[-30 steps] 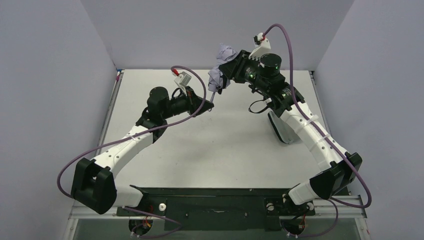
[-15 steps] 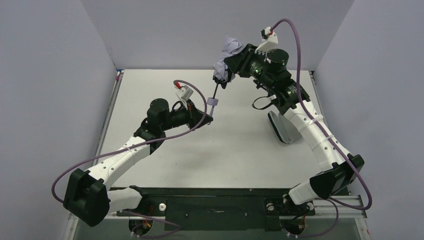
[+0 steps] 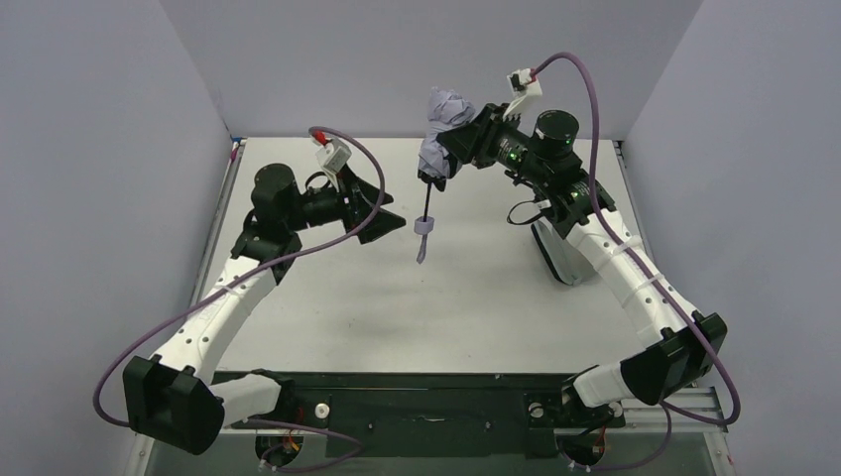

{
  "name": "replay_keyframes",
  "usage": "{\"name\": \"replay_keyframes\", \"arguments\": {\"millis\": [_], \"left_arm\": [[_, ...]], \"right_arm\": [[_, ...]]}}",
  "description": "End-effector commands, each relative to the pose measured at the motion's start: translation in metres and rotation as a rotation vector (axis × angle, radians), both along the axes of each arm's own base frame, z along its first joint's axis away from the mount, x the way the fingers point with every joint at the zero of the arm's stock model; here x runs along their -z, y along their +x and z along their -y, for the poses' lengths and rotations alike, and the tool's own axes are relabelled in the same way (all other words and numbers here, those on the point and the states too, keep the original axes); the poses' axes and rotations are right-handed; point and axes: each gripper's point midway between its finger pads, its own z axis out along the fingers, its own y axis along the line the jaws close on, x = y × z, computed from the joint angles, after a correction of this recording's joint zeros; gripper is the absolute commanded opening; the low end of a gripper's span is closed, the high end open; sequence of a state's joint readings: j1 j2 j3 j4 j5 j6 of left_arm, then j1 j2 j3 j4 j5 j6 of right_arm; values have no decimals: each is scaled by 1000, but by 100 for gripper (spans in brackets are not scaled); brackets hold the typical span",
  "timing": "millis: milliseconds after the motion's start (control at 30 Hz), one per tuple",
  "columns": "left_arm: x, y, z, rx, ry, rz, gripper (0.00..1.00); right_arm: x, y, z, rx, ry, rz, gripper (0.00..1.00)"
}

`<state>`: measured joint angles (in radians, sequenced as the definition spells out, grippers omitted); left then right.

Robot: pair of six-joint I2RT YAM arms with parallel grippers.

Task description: Open the umbrella

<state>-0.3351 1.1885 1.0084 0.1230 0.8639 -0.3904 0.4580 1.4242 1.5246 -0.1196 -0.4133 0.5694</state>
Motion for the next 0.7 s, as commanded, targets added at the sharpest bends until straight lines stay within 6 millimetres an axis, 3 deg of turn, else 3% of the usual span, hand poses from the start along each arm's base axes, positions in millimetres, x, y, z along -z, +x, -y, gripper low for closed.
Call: {"name": "replay_keyframes", "arguments": {"millis": [0, 100, 400, 500, 667], "left_arm": [[-34, -16, 11, 132, -63, 40, 81], [-51, -21, 18, 180, -127, 17, 82], [-62, -23, 37, 238, -200, -45, 73], [-70, -23, 40, 247, -240, -77, 66], [-62, -35, 51, 291, -246, -128, 52]], "right_arm": [[-72, -46, -9, -180, 139, 241, 0], [-80, -55, -14, -232, 184, 257, 0], [-90, -67, -29, -316, 223, 274, 0], [-94, -67, -31, -322, 223, 289, 0], [-105, -63, -32, -319, 219, 327, 0]]}}
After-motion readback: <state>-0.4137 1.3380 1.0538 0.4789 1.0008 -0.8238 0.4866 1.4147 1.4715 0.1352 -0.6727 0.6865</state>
